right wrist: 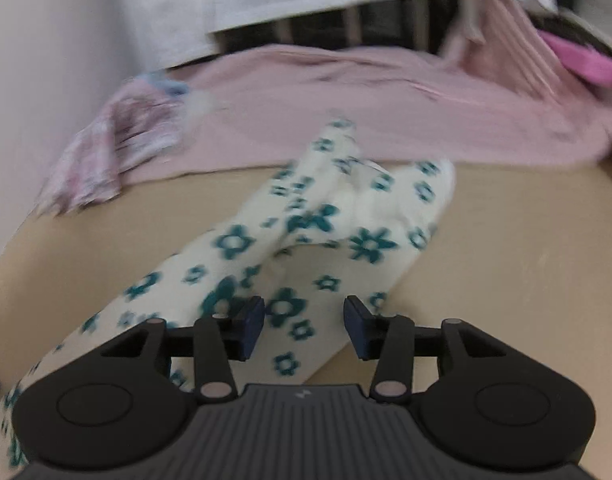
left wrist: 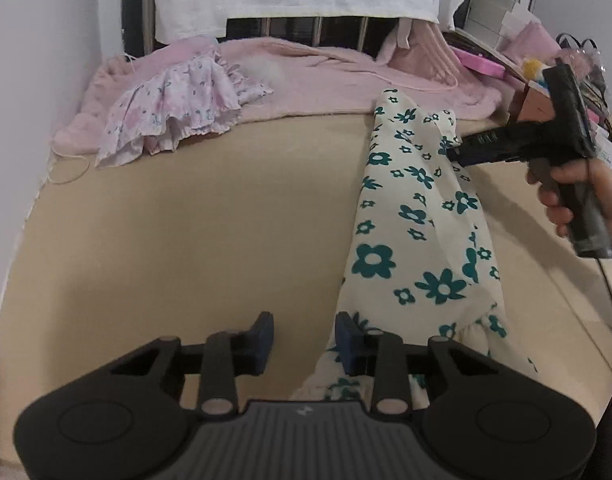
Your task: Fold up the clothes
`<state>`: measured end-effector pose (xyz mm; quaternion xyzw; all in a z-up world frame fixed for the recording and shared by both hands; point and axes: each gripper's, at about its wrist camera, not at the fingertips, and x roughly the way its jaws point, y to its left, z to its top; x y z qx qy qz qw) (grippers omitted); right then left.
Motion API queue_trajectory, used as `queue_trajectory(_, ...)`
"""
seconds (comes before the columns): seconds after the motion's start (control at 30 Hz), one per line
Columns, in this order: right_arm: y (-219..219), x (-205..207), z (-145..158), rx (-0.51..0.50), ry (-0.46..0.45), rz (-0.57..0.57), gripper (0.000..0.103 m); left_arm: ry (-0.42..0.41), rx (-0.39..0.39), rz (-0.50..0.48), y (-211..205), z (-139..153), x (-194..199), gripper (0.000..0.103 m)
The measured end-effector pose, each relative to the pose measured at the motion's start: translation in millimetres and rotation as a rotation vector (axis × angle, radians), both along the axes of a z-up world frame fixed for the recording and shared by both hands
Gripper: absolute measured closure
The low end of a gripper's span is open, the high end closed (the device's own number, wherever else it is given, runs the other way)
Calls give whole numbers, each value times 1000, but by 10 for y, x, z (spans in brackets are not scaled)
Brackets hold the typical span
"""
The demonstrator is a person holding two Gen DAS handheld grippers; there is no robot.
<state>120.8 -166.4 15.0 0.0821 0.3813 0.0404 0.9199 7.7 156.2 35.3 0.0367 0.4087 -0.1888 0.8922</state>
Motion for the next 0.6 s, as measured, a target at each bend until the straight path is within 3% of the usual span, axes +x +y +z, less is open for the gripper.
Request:
queue_trajectory(0.1,-215,124,21,165,9,-95,44,-6,-11,28,-14,-8,-77,73)
queue_trajectory(0.2,-517,174,15,383,26,-177,40,-8,-13,34,-52,-24,-135,73)
queue_trajectory(0.27,-623,202,9,438,26,-233,38,-2,-36,30,-59,-33,-169,73)
queue_trajectory(0.33,-539,284,19,374,32,-236,37,2,-43,23,-105,-34,-205,74)
queue_trajectory(0.4,-241,382,-12,167,30,-181,42,4,-46,15,-159,-36,-264,74)
queue_trajectory(0.43,-40,414,-46,8,3,-149,47,6,-49,10,-189,-36,-302,74)
queue_trajectory(0.47,98,441,-80,-104,-15,-127,61,11,-56,4,-221,-35,-344,74)
queue_trajectory(0.5,191,453,-96,-166,-37,-94,71,16,-63,0,-256,-34,-389,75)
queue_trajectory(0.53,220,473,-91,-163,-46,-61,86,21,-71,3,-301,-33,-447,76)
queue_trajectory(0.6,227,508,-38,-133,-64,-3,91,25,-76,-6,-435,-35,-576,81)
